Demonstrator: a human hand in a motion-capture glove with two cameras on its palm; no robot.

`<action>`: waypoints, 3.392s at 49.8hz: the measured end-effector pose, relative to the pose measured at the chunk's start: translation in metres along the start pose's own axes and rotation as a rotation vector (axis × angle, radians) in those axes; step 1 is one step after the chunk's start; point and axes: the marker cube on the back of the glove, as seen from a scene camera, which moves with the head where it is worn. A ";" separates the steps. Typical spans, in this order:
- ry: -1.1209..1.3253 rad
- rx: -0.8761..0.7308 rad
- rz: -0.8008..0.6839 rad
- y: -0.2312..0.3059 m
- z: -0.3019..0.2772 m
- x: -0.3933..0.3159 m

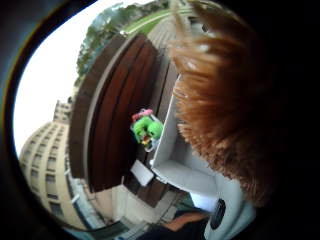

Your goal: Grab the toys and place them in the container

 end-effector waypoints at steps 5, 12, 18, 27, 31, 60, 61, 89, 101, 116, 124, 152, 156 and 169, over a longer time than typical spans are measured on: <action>-0.074 -0.049 -0.092 0.001 0.014 -0.024; -0.078 -0.045 -0.080 -0.002 0.025 -0.038; -0.085 -0.083 -0.055 -0.016 0.036 -0.022; -0.172 -0.110 -0.138 -0.013 0.036 -0.011; -0.106 -0.058 -0.134 -0.009 0.025 0.003; 0.072 -0.004 0.159 0.036 -0.006 0.286; 0.078 -0.002 0.171 0.039 -0.005 0.293; 0.137 -0.063 0.386 0.104 0.089 0.490; 0.111 -0.095 0.359 0.122 0.158 0.525; 0.028 -0.238 0.437 0.150 0.225 0.532; 0.007 -0.350 0.415 0.154 0.243 0.533; -0.007 -0.407 0.456 0.169 0.273 0.526; -0.005 -0.337 0.481 0.170 0.270 0.524; 0.126 -0.307 0.511 0.163 0.257 0.516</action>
